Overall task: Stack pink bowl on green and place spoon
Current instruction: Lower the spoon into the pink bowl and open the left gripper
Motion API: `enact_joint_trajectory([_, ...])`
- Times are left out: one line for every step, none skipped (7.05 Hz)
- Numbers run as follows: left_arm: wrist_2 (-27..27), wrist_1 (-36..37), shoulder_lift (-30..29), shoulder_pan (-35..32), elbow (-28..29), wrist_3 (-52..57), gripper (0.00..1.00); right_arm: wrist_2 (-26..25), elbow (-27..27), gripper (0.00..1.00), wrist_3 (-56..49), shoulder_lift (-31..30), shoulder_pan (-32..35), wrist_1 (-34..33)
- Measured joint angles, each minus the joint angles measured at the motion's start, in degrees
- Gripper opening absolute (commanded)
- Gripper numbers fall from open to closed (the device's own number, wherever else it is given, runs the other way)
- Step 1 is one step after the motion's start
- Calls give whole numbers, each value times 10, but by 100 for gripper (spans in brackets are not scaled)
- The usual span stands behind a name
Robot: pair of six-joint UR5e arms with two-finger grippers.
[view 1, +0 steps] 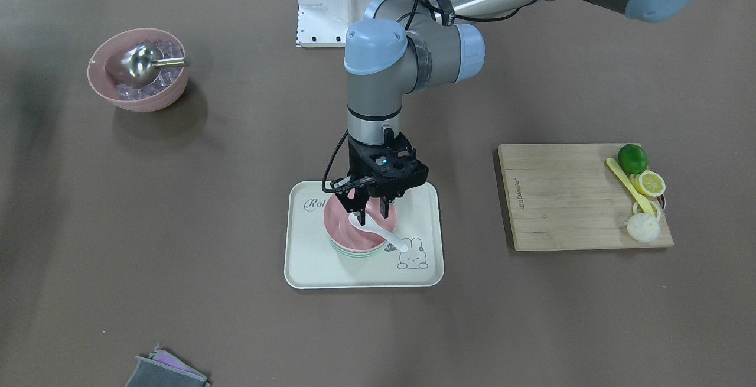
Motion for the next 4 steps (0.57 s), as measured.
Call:
enact_joint_trajectory([-2,2,4,-1,-11,17,98,0,0,100,0,-1,0,0])
enact_joint_trajectory([-10,6,20,-5,-37,51,99,0,0,100,0,-3,0,0])
enact_joint_trajectory([-34,17,53,-18,-79,104,99,-2,0,100,0,-11,0,0])
enact_joint_trajectory([-73,48,98,-45,-133,178,99,-3,0,100,0,-22,-1,0])
